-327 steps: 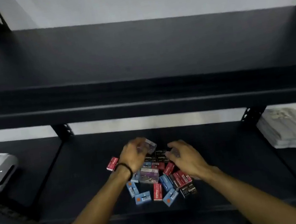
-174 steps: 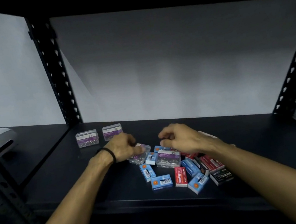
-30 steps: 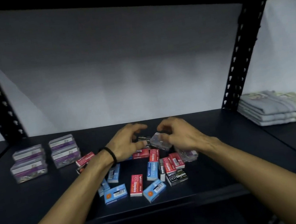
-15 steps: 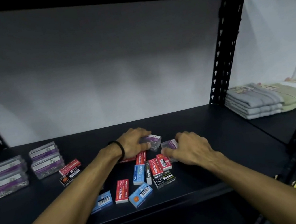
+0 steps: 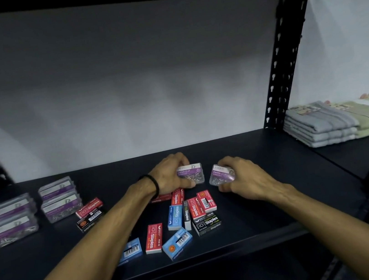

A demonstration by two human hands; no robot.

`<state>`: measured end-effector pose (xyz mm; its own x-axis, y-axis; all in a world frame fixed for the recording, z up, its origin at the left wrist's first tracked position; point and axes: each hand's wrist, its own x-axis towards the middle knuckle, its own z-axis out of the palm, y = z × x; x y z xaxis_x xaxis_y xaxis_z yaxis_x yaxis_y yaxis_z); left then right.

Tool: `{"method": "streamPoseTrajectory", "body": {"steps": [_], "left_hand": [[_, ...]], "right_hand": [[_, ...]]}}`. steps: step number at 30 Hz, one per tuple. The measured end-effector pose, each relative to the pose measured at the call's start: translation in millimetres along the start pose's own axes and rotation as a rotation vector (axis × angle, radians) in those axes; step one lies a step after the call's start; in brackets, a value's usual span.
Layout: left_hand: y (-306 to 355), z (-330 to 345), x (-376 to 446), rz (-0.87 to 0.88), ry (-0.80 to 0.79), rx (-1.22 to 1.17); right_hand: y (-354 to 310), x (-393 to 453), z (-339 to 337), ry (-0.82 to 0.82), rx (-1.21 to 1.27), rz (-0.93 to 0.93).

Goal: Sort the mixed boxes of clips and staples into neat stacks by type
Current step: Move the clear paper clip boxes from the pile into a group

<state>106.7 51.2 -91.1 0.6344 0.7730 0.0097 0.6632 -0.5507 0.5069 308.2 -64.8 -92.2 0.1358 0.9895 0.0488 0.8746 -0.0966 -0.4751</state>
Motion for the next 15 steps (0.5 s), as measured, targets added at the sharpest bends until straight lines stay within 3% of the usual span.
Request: {"method": "streamPoseTrajectory", "body": {"steps": [15], "left_hand": [[7.0,5.6,-7.0,0.057,0.011,-0.149]], "right_hand": [[22.3,0.2,2.3,0.113,0.183,-0.111]]}}
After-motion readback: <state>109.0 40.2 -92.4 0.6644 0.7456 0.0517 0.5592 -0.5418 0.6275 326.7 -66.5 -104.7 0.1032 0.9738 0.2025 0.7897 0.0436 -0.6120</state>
